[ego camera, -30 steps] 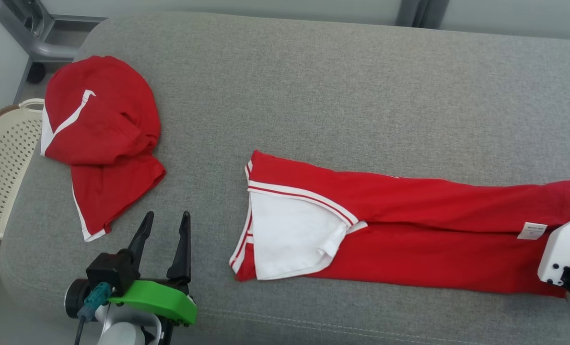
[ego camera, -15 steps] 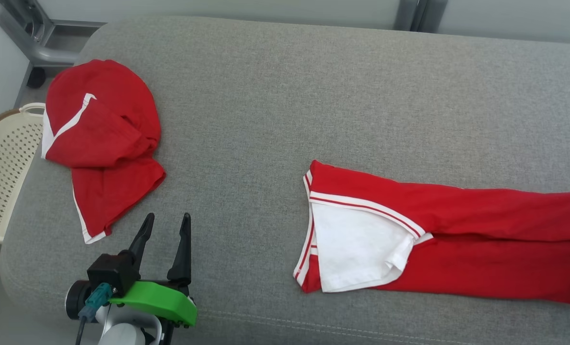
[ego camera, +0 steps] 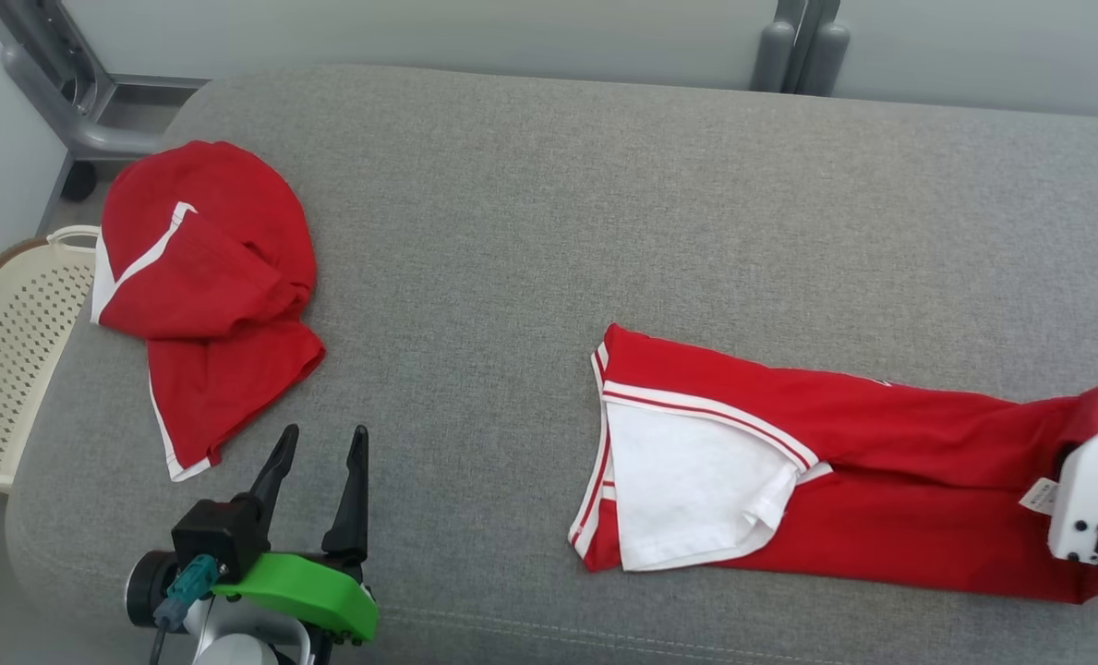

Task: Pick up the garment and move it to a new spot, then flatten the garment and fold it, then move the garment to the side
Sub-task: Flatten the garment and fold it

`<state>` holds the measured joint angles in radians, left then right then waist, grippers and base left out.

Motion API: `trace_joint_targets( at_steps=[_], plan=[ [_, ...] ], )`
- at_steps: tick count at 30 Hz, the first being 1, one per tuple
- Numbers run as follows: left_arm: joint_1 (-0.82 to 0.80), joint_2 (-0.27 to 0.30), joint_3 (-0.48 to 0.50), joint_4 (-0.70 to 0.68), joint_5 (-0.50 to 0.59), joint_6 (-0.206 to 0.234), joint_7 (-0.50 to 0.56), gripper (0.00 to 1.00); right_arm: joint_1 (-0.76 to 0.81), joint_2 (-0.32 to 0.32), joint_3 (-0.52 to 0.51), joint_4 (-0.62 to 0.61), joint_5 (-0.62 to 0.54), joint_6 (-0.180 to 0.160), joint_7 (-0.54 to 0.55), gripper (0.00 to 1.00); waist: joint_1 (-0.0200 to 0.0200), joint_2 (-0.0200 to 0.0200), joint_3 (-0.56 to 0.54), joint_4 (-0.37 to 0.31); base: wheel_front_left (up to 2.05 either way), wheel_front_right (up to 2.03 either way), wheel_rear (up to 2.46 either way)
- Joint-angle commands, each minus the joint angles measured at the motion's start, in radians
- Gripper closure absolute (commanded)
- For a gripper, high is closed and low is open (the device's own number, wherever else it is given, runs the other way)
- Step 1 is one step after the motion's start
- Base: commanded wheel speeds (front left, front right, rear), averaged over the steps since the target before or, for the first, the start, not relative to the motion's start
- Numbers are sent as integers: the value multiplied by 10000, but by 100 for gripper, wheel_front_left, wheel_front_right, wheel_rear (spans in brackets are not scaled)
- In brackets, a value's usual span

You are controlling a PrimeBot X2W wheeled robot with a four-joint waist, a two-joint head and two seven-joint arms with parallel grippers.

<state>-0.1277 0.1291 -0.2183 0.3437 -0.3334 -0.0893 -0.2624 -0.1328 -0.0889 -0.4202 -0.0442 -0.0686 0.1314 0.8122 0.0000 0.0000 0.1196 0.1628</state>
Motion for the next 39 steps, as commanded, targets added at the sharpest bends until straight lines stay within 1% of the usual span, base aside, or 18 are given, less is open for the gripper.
trace_joint_targets(
  at_steps=[1,8,14,20,22,27,32,39],
  plan=[
    [113,83,1,8,-28,-38,-14,0,19,-31,195,-45,78,-14,-43,100,0,0,-43,-15,0,0,0],
    [135,131,-92,26,-73,-15,17,0,-395,82,2143,390,430,-14,-108,100,0,0,-227,0,0,0,0],
    [168,154,-171,0,-127,4,49,0,-1084,277,3824,1279,994,-14,-328,100,0,0,-301,94,0,0,0],
    [58,161,-254,-42,-113,34,73,0,-1786,367,4832,2230,1311,-15,-709,100,0,0,-202,313,0,0,0],
    [-19,167,-268,-72,-133,71,74,0,-2112,377,5289,2649,1745,-13,-872,100,0,0,-119,449,0,0,0],
    [-108,127,-270,-63,-178,96,51,0,-2557,374,6064,3289,2281,-13,-1122,100,0,0,-17,642,0,0,0],
    [-182,40,-329,22,-208,72,17,0,-2989,371,6586,3955,2664,-11,-1365,100,0,0,27,856,0,0,0],
    [-198,28,-332,62,-254,79,-6,0,-3280,371,6803,4556,2870,-11,-1567,100,0,0,58,1017,0,0,0]
  ],
)
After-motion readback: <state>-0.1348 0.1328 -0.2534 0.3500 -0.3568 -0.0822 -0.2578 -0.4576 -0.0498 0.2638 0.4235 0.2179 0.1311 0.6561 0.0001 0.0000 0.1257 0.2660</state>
